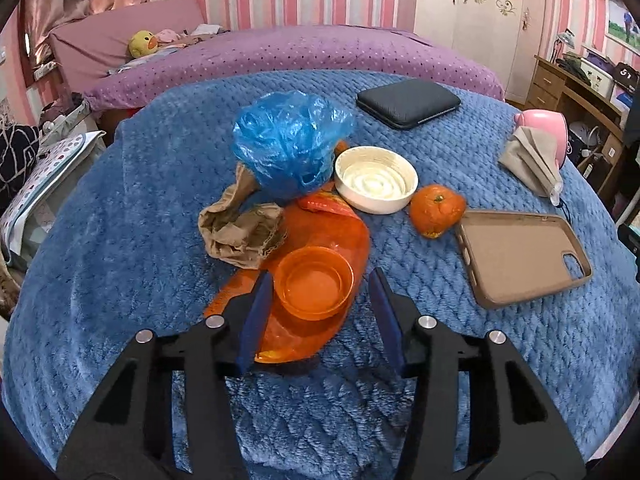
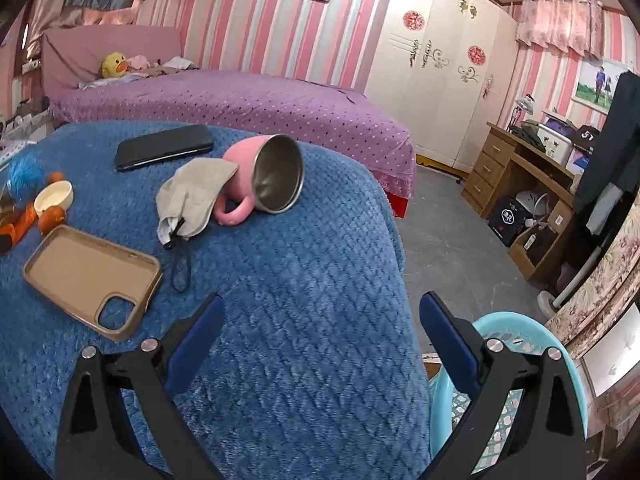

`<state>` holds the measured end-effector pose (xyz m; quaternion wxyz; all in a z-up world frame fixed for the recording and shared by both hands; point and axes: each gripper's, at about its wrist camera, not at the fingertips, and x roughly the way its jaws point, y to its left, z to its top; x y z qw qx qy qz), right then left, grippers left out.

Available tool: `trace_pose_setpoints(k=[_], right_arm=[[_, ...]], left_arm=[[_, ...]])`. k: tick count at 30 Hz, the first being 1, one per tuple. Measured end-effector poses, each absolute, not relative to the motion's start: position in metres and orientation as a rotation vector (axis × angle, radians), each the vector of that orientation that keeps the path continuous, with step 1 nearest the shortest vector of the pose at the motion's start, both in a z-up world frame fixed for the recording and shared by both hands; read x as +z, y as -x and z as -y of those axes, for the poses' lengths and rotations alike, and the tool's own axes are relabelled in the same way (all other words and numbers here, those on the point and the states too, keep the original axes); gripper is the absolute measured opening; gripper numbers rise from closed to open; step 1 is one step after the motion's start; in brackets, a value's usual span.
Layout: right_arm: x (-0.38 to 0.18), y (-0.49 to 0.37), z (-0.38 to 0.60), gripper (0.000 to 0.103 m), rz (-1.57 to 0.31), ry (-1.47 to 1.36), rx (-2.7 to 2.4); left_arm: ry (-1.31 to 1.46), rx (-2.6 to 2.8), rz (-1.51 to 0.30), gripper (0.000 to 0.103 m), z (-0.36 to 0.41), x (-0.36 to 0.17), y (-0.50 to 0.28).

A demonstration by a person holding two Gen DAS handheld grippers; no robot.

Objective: Collect trash
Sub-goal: 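Grasp the orange plastic cup with the left gripper, then grasp the tangerine with the right gripper while the left gripper holds the orange cup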

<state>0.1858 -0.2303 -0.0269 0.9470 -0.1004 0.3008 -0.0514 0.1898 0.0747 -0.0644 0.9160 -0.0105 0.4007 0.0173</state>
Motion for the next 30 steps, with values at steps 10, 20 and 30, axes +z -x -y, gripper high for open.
trace_pose_setpoints(k=[10, 20, 30], right_arm=[[-0.024, -0.188, 0.216, 0.096, -0.602, 0.195, -0.084], [-0.024, -0.188, 0.174, 0.096, -0.593, 0.202, 0.004], [-0.021, -0.190, 0.095, 0.096, -0.594, 0.158, 0.197]], left_arm=[[0.083, 0.004, -0.815, 0.039, -0.085, -0.062, -0.189], [0.042, 0.077, -0.714, 0.039, -0.102, -0.027, -0.178], [0.105, 0.151, -0.685, 0.039, -0.150, -0.021, -0.184]])
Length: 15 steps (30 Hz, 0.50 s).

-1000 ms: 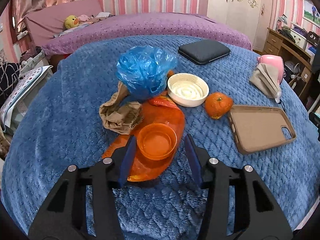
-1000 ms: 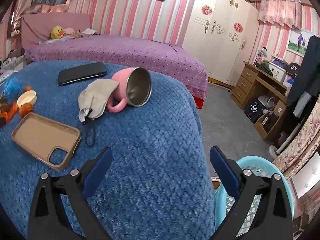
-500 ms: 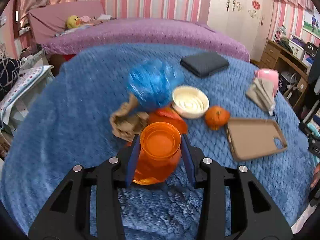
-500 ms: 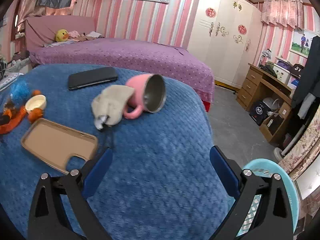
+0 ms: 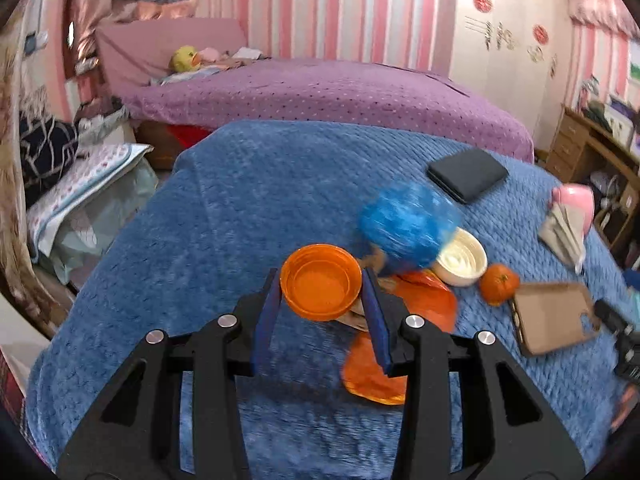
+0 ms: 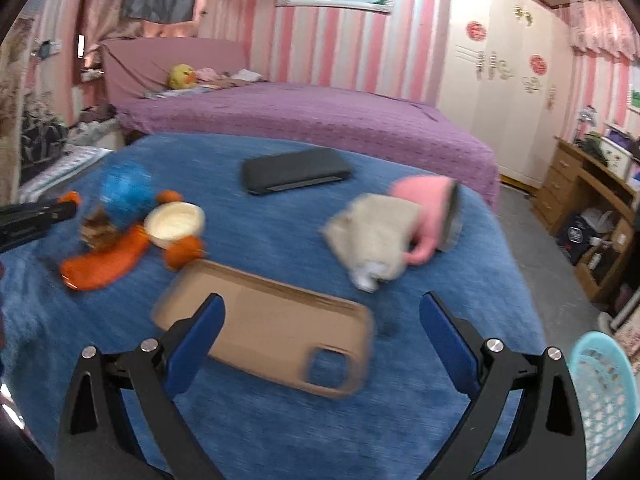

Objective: Collect trash
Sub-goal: 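Grasp the tangerine with the right gripper while the left gripper holds the orange cup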

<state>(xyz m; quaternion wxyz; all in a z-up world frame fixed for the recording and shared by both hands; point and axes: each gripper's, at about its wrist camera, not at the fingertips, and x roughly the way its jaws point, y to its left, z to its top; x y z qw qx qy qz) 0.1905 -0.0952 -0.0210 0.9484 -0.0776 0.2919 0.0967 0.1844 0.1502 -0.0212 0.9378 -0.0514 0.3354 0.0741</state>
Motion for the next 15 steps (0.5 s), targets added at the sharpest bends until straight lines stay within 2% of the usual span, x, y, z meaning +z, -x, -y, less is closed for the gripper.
trace_pose_setpoints(k=[11, 15], right_arm=[[-0.040, -0.234, 0.007, 0.094, -0.674, 0.214, 0.292], [-0.049, -0.249, -0.005, 0.065, -0.729, 0.219, 0.322]], left_arm=[[0.142, 0.250, -0.700, 0.039, -0.199, -0.029, -0.186], [0.163, 0.255, -0.710, 0.039, -0.209, -0.032, -0.186]])
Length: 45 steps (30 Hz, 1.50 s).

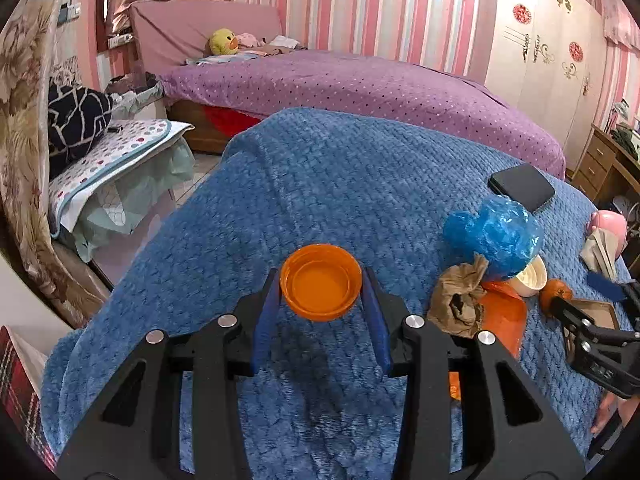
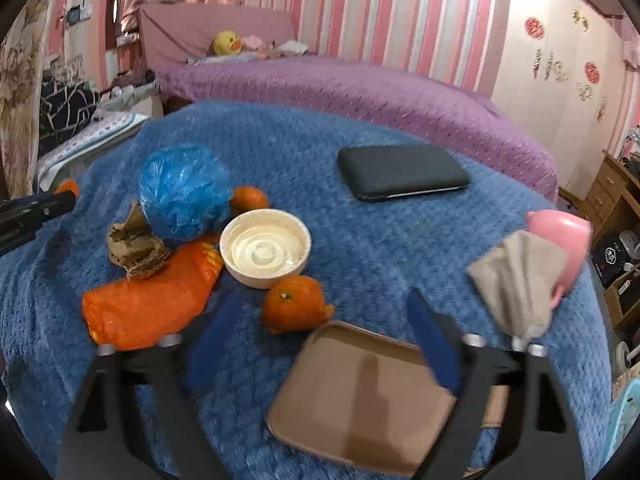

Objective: Collect trash
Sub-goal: 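Grasp the tangerine with the right gripper while the left gripper holds the orange cup, then carry the tangerine over the blue basket with the right gripper while the left gripper carries the cup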

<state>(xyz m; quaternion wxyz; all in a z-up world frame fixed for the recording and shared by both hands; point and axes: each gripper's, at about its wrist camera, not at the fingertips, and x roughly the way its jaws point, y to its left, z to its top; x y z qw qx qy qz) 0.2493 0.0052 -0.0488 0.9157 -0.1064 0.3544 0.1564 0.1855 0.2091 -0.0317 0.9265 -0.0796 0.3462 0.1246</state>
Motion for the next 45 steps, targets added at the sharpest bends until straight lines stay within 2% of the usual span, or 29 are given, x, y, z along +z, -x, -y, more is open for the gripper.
trace_pose_setpoints(k=[3, 4, 7, 16, 27, 36, 45], right_arm=[[-0.056, -0.254, -0.016, 0.048, -0.764, 0.244, 0.354], [-0.059, -0.254, -0.017, 0.037, -0.766, 0.257, 0.356], [-0.057, -0.251, -0.018, 0.030, -0.749, 0.257, 0.365], [-0.023, -0.232, 0.027, 0.027, -0.648, 0.173, 0.316], [0.008, -0.187, 0.122, 0.027, -0.603, 0.161, 0.171], [0.008, -0.152, 0.207, 0.027, -0.598, 0.095, 0.051], [-0.007, -0.147, 0.260, 0.027, -0.608, 0.029, -0.011]], left_arm=[[0.184, 0.252, -0.712, 0.039, -0.212, -0.031, -0.185], [0.191, 0.250, -0.718, 0.039, -0.212, -0.032, -0.185], [0.191, 0.247, -0.721, 0.039, -0.211, -0.030, -0.184], [0.200, 0.218, -0.675, 0.039, -0.193, -0.013, -0.175], [0.161, 0.077, -0.624, 0.039, -0.112, 0.010, -0.167], [0.117, -0.067, -0.654, 0.039, -0.023, 0.003, -0.162], [0.061, -0.081, -0.674, 0.039, 0.027, -0.014, -0.157]])
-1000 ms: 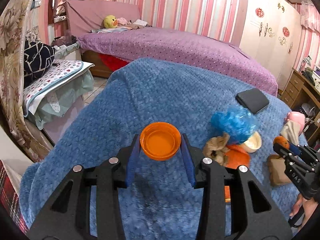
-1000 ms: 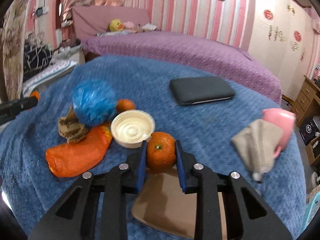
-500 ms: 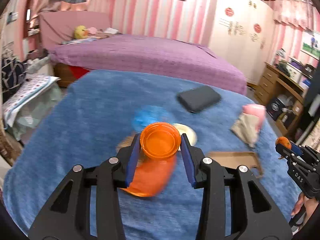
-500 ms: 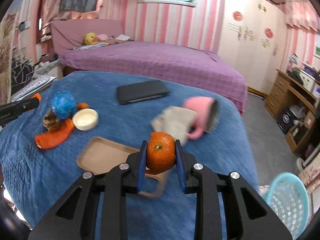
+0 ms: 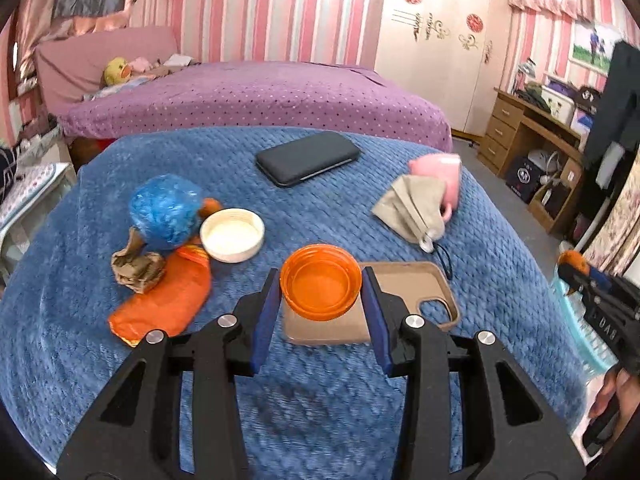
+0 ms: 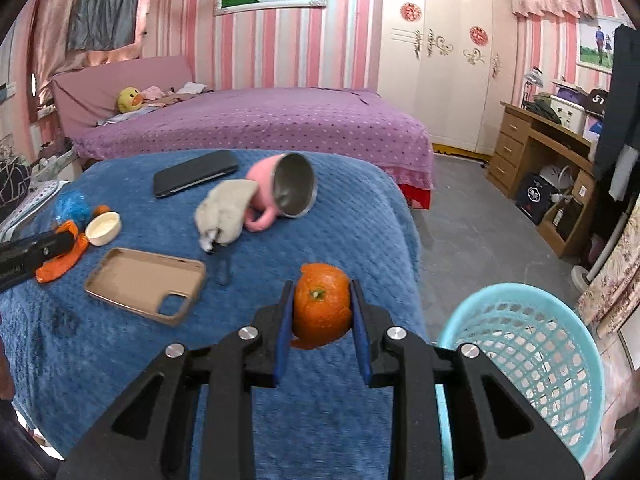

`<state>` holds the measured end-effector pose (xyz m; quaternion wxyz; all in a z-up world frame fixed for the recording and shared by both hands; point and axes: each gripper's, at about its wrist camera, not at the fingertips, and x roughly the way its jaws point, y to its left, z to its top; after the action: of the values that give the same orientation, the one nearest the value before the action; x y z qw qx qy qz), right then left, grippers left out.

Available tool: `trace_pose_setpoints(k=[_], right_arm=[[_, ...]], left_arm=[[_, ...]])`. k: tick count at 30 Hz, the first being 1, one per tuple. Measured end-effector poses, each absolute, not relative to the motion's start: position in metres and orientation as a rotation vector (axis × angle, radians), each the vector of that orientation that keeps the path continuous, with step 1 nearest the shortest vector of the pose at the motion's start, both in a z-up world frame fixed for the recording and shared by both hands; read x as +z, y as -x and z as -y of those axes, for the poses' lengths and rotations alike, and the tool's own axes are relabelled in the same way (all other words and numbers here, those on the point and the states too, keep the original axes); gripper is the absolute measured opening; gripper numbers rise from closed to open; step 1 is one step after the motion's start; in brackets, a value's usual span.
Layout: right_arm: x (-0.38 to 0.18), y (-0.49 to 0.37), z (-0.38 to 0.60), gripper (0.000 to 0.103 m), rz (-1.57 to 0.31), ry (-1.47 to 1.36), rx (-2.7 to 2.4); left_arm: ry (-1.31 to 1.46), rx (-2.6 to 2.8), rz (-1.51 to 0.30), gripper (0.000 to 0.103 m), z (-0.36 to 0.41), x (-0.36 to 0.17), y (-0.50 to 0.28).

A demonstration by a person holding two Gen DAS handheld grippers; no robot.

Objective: Collect trash
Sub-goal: 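Carry the tangerine over the blue basket with the right gripper while the left gripper carries the cup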

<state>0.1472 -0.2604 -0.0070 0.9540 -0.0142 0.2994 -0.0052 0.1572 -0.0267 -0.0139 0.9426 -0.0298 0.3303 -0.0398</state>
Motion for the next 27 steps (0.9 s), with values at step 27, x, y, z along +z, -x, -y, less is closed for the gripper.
trace_pose_setpoints(k=[27], right_arm=[[-0.012, -0.131, 0.330, 0.027, -0.612, 0.015, -0.071]], left_arm=[[-0.053, -0.122, -0.654, 0.039, 0.114, -0.033, -0.149]])
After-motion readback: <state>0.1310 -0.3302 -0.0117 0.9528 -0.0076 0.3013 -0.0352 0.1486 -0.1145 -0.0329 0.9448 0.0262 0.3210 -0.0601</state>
